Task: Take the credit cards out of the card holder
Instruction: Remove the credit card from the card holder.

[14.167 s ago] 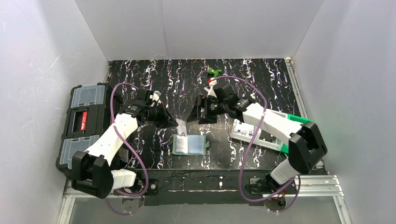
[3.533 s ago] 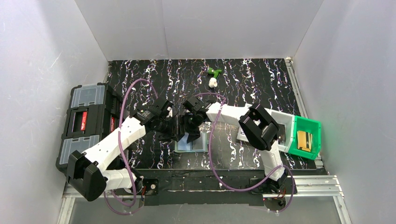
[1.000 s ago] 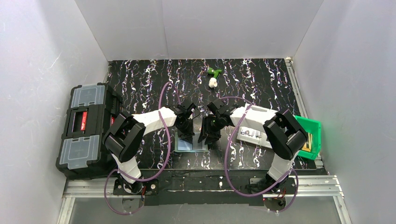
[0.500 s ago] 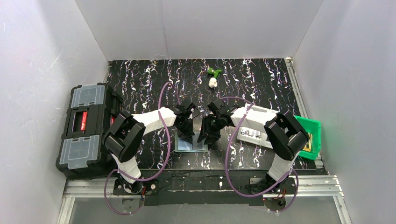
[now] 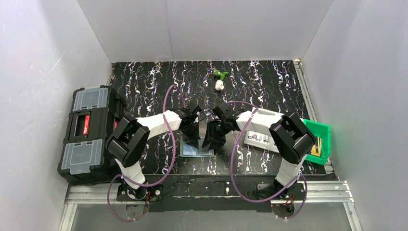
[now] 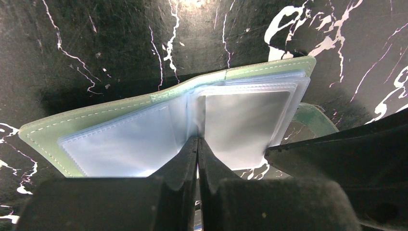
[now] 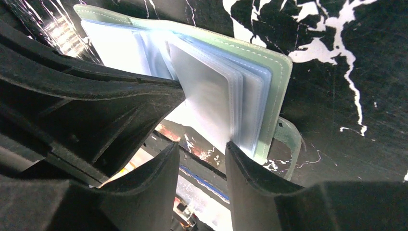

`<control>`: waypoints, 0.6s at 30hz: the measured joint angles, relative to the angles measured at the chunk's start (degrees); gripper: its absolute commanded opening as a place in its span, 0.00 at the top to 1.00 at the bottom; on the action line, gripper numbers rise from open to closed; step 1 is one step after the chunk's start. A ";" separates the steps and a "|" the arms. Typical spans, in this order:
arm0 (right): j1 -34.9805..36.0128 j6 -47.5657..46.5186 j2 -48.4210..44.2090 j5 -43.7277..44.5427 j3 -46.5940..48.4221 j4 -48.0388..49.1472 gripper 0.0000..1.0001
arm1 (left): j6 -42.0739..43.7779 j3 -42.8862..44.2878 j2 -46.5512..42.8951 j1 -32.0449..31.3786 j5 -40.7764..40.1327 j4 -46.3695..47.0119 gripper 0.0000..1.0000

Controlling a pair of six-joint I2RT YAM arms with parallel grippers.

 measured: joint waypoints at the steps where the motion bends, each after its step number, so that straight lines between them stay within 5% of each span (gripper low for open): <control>1: 0.02 0.10 0.31 -0.05 0.00 0.02 0.53 | 0.02 0.02 0.00 0.00 0.04 0.02 1.00; 18: 0.04 0.16 0.76 -0.19 -0.31 0.06 0.53 | 0.06 0.02 0.13 0.11 0.34 0.06 1.00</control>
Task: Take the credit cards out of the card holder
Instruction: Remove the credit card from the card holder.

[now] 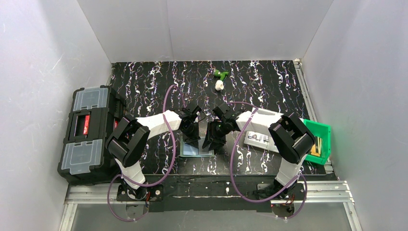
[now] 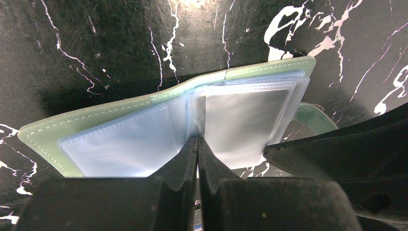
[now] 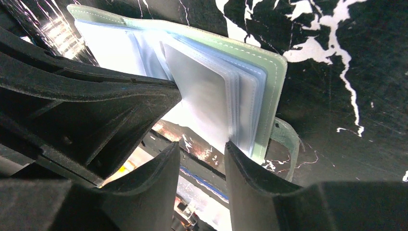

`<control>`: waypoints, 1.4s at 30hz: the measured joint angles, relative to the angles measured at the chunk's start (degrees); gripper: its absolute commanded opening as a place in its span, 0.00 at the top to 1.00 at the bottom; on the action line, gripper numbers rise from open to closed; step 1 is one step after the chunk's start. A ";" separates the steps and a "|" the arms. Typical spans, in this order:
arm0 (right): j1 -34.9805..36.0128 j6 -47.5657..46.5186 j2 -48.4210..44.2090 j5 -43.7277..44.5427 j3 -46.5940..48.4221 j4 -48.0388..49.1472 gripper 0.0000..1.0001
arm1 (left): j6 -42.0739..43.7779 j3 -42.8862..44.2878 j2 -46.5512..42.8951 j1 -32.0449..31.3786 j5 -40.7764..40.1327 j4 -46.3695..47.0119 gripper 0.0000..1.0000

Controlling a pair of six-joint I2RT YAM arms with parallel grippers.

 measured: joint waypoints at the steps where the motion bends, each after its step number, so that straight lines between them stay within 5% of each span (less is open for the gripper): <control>1: 0.00 0.02 0.00 0.02 -0.04 0.00 0.53 | 0.02 0.02 0.00 0.00 0.02 0.00 1.00; 35: 0.76 -0.71 0.44 0.65 0.45 -0.95 0.53 | 0.57 0.13 0.11 0.04 0.30 -0.03 1.00; 42: 0.76 -1.13 0.44 0.88 0.55 -1.78 0.71 | 1.38 0.04 -0.02 0.14 0.84 0.25 1.00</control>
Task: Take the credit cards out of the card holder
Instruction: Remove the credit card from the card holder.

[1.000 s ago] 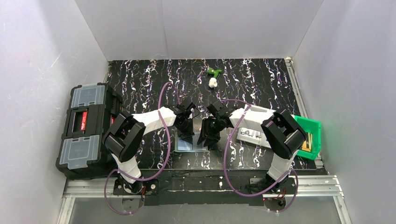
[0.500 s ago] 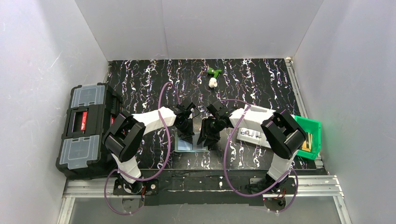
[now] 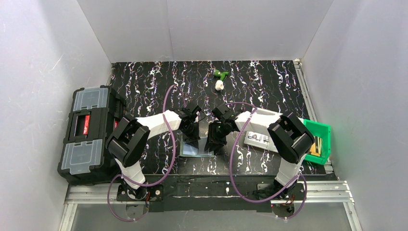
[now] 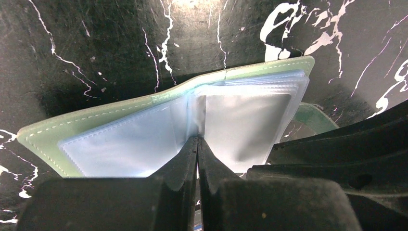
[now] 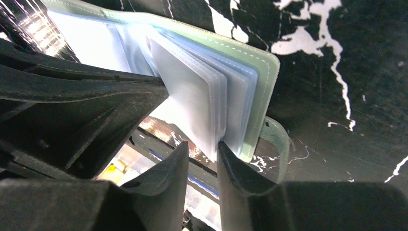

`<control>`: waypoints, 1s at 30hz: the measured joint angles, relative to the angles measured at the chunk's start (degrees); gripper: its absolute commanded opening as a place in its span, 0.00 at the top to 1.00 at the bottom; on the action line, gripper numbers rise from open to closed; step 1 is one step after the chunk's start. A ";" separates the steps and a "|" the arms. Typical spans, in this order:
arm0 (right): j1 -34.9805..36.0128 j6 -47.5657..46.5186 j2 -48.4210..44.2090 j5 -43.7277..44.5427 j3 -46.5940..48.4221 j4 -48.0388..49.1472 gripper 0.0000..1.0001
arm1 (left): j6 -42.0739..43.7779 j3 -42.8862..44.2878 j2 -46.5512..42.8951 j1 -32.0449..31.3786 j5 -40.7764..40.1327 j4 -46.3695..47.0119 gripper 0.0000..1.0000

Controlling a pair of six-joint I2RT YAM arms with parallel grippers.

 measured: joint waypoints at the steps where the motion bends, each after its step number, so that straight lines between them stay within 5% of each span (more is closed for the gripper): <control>1: 0.00 -0.10 0.00 0.04 0.00 -0.31 0.72 | 0.19 -0.07 -0.06 0.02 0.07 0.11 1.00; 30: 0.52 -5.47 -2.62 -0.61 3.61 -4.26 0.55 | 4.17 -6.30 -3.55 0.65 6.60 8.71 1.00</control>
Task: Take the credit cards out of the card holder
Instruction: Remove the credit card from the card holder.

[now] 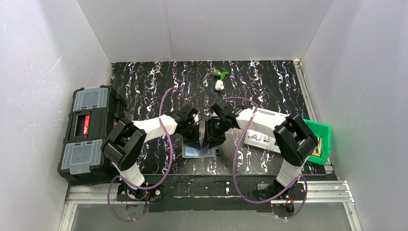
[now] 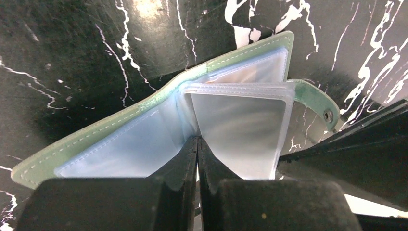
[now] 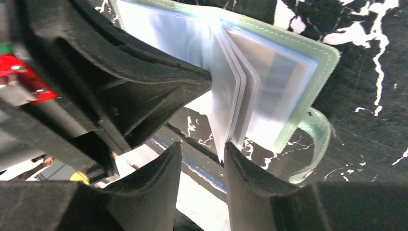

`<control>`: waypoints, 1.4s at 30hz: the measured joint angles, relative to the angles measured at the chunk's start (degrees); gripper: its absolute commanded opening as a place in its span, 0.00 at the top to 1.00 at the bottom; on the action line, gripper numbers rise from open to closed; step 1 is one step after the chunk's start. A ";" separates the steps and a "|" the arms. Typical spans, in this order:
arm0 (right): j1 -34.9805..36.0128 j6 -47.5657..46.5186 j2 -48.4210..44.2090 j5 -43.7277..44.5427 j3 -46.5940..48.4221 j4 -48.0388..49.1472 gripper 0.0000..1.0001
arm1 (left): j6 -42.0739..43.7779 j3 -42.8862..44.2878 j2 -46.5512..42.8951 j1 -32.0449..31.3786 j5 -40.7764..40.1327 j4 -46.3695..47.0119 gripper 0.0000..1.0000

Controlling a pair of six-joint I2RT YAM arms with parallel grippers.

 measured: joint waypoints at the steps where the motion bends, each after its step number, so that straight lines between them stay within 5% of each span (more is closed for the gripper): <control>1: -0.07 -0.24 0.00 -0.38 0.42 -0.41 0.55 | -0.03 -0.24 -0.04 0.04 0.42 0.37 1.00; 16: -0.56 -5.43 3.49 -4.55 7.44 -3.12 0.53 | -2.93 -4.73 -0.74 1.03 7.20 6.05 1.00; 23: -0.47 -4.99 3.65 -5.16 7.45 -2.71 0.49 | -5.76 -4.81 -2.98 1.08 3.49 1.71 0.87; 42: 0.05 -3.10 4.11 -6.76 7.46 0.43 0.48 | -8.90 -5.92 -11.11 4.85 -7.09 -8.78 0.88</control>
